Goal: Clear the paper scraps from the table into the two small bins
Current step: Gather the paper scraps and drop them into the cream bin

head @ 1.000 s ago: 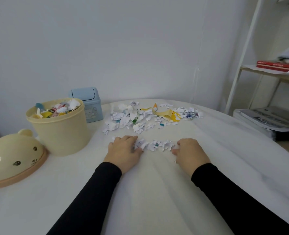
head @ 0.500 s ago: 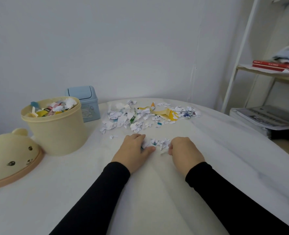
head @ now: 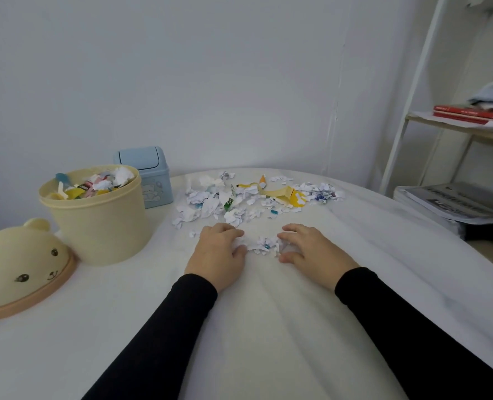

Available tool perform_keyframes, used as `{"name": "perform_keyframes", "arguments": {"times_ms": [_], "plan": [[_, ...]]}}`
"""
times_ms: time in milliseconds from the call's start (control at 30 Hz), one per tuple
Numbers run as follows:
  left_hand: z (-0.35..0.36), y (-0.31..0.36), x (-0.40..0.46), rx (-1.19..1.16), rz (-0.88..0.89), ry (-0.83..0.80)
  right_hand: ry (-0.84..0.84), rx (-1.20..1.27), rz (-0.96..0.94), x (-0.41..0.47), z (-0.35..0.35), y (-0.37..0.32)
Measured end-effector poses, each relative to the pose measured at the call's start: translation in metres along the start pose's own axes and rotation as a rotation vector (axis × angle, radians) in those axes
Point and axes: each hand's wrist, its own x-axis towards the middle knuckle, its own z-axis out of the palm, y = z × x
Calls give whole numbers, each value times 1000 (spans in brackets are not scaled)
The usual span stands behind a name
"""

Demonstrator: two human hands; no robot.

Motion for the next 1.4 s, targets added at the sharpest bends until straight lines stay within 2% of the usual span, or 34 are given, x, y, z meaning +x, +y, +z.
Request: {"name": "perform_keyframes", "arguments": {"times_ms": [100, 267, 400, 800, 933, 1100, 1233, 1300, 1400], "plan": [[-1, 3, -1, 38, -16, -56, 44, 75, 16, 2, 3, -2], [7, 10, -1, 18, 103, -141, 38, 145, -30, 18, 11, -17], [7, 10, 1, -2, 122, -136, 9, 76, -46, 26, 9, -21], [-1, 14, 7, 11, 4, -77, 192, -145, 30, 21, 23, -45], [-12, 4, 3, -137, -101, -39, 239, 64, 61, 19, 23, -35], [-23, -6, -6, -421, -275, 109, 425, 449, 118, 9, 15, -43], [-34, -2, -16, -526, -289, 167, 448, 619, 116, 11, 9, -63], [-50, 0, -18, -477, -218, 210, 447, 635, 70, 18, 4, -80], [-91, -7, -14, -232, -64, 300, 459, 653, -39, 40, -10, -121]]}}
